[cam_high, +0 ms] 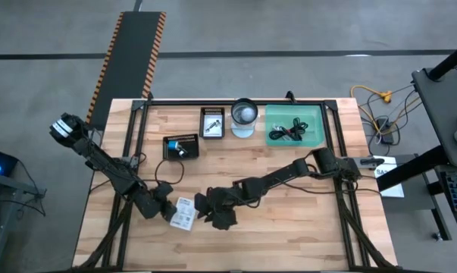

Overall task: Pick and place items into bin
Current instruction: Put the white box into the top black bin

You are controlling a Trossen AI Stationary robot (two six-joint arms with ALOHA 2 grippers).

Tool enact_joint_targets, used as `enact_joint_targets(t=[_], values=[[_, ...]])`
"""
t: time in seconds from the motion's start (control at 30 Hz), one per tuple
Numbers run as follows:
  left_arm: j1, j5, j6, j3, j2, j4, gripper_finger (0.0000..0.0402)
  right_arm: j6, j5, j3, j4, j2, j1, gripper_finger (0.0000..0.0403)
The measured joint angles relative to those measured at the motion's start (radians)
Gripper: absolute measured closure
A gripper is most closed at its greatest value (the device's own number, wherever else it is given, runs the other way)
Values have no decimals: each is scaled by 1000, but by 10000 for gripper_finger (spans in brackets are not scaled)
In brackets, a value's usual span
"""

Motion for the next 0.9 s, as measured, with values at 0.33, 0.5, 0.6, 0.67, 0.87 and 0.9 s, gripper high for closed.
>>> enact_joint_targets(t=[0.33,0.5,0.6,0.67,0.87,0.9], values=[[3,-115,23,-104,0,214,401,-98,129,2,7,52,-4,234],[3,-125,37,-129,0,263,401,-132,208,23,12,89,-15,234],[3,-124,53,-132,0,266,401,-126,213,32,7,90,-24,234],[3,-124,54,-135,2,271,401,-148,216,32,4,90,-27,234],[3,-131,54,-135,17,286,401,-201,221,32,2,98,-38,234],[3,-131,55,-135,17,289,401,-209,222,32,4,102,-38,234]])
